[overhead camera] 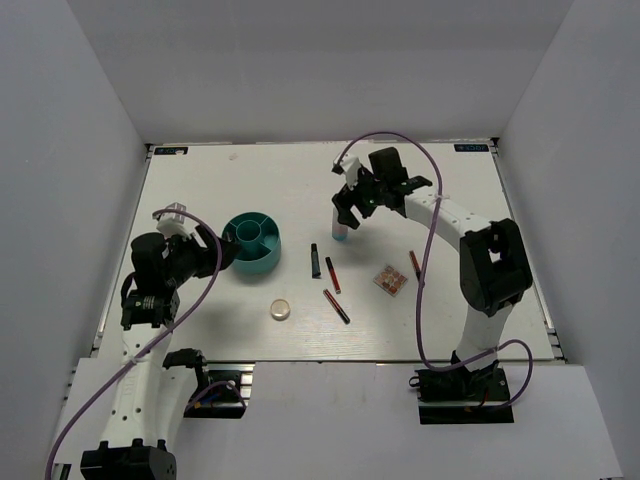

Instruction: Organize the makeup

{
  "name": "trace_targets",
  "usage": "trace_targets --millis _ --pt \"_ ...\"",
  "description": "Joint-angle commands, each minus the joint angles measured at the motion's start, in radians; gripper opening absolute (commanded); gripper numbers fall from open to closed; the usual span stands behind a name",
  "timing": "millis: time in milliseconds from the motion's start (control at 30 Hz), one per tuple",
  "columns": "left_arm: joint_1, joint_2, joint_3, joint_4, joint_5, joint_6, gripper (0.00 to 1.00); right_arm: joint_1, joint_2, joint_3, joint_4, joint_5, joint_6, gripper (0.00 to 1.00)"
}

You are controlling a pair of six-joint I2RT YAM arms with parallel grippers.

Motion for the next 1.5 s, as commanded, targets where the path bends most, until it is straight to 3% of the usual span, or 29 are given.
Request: trace_targets --millis 0,167,267,367,400,467,833,1233,1467 --pt "-0.004 -0.002 -0.016 -0.002 0.015 -0.009 0.73 0.022 0.024 0.06 0.046 0.028 0.019 0.89" --pt "-0.004 -0.011 -0.028 0.001 0.019 -0.017 0.73 0.034 0.048 0.084 0.051 0.029 0.022 0.82" --pt "-0.004 -0.014 -0.031 -0.004 0.022 -0.017 0.74 0.037 0.051 0.085 0.043 0.02 0.024 0.59" --pt "-0.004 -0.014 -0.034 -0.001 0.027 -0.017 0.74 0.036 0.034 0.077 0.031 0.0 0.018 0.29" --pt "-0.004 -0.016 -0.038 -0.001 0.033 -0.018 0.74 0.037 0.029 0.079 0.028 -0.006 0.015 0.11" --pt "-0.004 -0.014 -0.041 0.005 0.035 -0.018 0.74 0.034 0.012 0.087 0.006 -0.023 0.007 0.0" --pt "-0.004 0.001 -0.041 0.03 0.064 -0.02 0.73 0.085 -0.058 0.272 -0.054 -0.267 0.018 0.0" --pt "-0.004 -0.036 -0.03 -0.001 0.044 -0.014 0.73 0.206 -0.012 0.418 0.05 -0.333 0.179 0.0" --pt "-0.004 -0.123 0.004 -0.03 -0.057 -0.003 0.72 0.267 0.07 0.528 0.119 -0.347 0.285 0.0"
